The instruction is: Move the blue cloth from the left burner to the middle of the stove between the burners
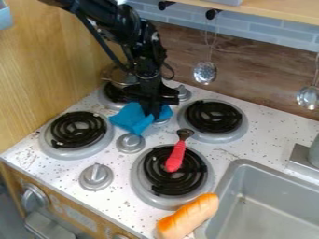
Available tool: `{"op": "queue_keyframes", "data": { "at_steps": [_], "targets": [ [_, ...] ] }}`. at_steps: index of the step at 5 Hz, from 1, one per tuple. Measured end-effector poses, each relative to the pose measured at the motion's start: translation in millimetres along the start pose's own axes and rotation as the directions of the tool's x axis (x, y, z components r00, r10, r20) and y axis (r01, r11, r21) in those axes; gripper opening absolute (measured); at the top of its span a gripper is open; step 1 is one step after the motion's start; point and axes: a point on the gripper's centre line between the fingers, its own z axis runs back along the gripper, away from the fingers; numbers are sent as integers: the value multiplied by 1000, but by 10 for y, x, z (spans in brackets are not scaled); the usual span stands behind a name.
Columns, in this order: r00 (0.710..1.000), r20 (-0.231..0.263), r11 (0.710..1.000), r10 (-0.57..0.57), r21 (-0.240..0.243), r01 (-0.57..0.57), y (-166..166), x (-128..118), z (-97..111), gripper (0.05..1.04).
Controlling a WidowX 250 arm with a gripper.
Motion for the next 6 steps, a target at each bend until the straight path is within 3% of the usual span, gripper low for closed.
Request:
{"op": "queue_keyframes", "data": {
  "at_steps": [1,3,4,6],
  "targets": [
    [999,-25,999,-33,-11,32,-42,96,-128,104],
    [996,-77,999,-35,-24,33,-97,217,-164,104],
    [996,-77,999,-36,-19,34,-89,219,-165,104],
    [999,-19,999,-25,-39,25,-79,32,-144,102]
  ]
}}
